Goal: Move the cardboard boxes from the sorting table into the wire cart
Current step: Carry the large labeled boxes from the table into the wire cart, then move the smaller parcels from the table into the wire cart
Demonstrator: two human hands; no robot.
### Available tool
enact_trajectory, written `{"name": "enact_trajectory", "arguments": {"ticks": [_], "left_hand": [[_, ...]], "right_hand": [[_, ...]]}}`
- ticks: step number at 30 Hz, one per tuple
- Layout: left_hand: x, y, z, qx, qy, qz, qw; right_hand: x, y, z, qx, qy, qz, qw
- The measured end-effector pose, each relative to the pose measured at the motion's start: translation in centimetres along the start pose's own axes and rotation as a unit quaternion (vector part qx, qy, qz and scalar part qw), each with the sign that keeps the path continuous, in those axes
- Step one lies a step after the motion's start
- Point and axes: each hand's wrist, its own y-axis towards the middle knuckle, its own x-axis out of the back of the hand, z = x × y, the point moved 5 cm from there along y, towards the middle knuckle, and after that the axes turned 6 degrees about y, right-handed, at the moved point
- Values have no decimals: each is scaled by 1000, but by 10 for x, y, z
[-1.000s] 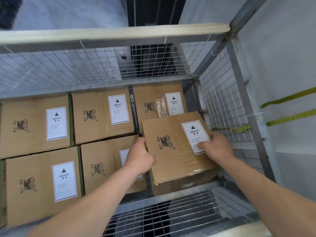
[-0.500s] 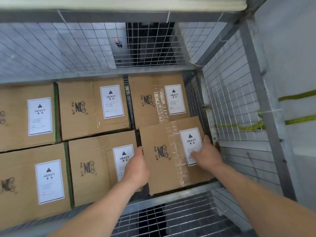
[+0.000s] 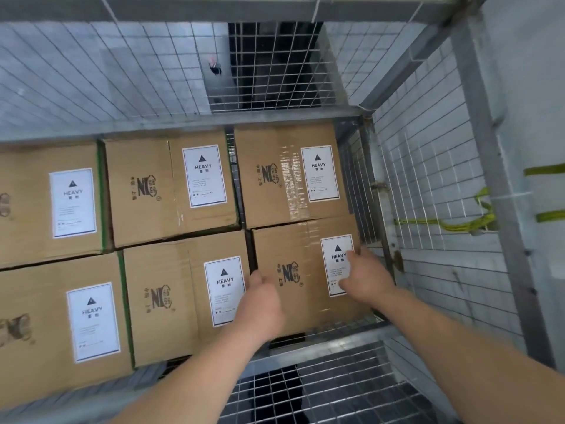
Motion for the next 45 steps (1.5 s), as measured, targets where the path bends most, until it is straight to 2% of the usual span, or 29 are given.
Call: {"name": "enact_trajectory", "arguments": {"ticks": [5,10,17,25,29,34,38,45], "left_hand": [[36,-44,-13,-59,132,-62,987],[95,-123,-37,-117,259,-113,952],[172,-255,-70,-206,340,-205,894],[225,-378,-118,-311,371,-301,822],[223,-420,-140,-340,375,-303,807],[200,-472,-166,-376,401,-318,772],[162,-516,-182,-413,428,-325,735],[91,-590,-195,-476,430,-314,699]], "right_hand": [[22,-48,28,38,-44,-18,998],[59,-133,76,109,-59,-96,988],[120,-275,113,114,-5,-192,975],[164,-409,111,73,70,-287,953],[171,-460,96,41,76,-312,946],[169,-523,65,17,80,-368,926],[154,-577,34,-2,92,-407,909],[121,-665,-32,-76,106,-421,897]]}}
